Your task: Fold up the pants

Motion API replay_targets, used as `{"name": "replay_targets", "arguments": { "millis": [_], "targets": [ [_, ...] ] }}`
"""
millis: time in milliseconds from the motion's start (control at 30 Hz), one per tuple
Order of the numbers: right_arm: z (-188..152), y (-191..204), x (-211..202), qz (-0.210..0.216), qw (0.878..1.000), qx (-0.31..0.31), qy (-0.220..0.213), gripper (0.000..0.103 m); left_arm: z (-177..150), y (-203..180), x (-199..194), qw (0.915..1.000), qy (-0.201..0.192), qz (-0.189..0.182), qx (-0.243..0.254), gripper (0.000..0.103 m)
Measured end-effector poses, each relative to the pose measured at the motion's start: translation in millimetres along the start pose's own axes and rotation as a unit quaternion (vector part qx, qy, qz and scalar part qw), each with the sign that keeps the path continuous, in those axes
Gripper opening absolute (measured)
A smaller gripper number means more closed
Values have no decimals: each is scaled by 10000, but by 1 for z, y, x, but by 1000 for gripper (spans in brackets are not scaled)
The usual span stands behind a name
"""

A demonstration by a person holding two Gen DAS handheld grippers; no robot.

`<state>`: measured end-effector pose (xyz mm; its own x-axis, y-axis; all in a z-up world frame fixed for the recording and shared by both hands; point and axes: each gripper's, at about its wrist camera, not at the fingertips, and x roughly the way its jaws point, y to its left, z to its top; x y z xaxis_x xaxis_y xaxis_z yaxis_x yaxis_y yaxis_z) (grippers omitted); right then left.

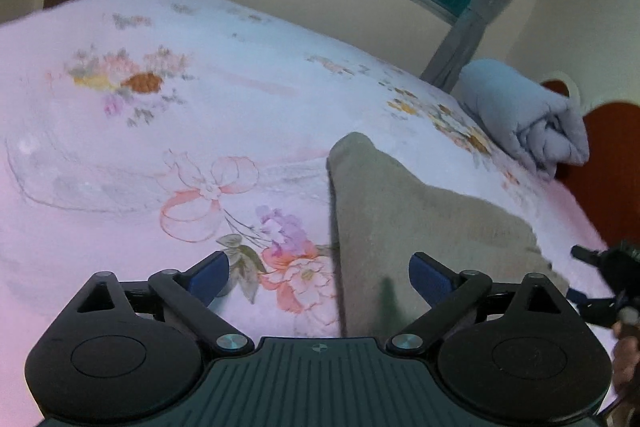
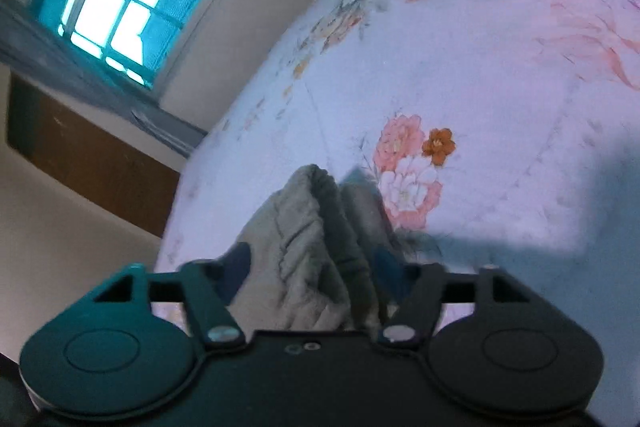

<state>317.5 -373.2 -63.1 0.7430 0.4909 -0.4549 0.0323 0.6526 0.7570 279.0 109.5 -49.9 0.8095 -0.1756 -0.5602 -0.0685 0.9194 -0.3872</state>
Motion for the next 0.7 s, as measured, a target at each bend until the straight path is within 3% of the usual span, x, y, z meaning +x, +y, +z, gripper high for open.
{"name": "replay_targets", "arguments": {
  "millis": [100, 167, 200, 233, 367, 467, 567, 667, 700],
  "targets": [
    [3, 2, 26, -187, 9989, -206, 382, 63, -4, 2, 13, 9999, 124, 53, -76, 96],
    [-2, 3, 43, -527, 9946, -484, 749, 43, -7, 3, 21, 9996, 255, 129, -60, 97],
    [-5, 5, 44, -479, 9939, -623, 779, 23, -8, 3, 23, 9994, 280, 182, -52, 97],
    [-7, 7, 42, -474, 9934, -686, 788, 15, -9, 3, 24, 9994, 285, 216, -13, 97],
    [-10, 11, 18, -388, 9938, -833, 618, 9, -9, -2, 26, 9992, 263, 253, 186, 99],
    [-13, -3, 19, -442, 9950, -618, 654, 10, -8, -8, 27, 9986, 250, 252, 402, 101],
    [-8, -22, 26, -282, 9962, -23, 819, 19, -4, -14, 29, 9976, 318, 257, 559, 101],
    [-3, -19, 11, -109, 9978, -82, 647, 38, 1, -20, 26, 9968, 249, 156, 738, 101],
    [-2, -17, 4, -105, 9985, -205, 495, 59, 3, -22, 25, 9970, 205, 43, 748, 102]
  ]
}}
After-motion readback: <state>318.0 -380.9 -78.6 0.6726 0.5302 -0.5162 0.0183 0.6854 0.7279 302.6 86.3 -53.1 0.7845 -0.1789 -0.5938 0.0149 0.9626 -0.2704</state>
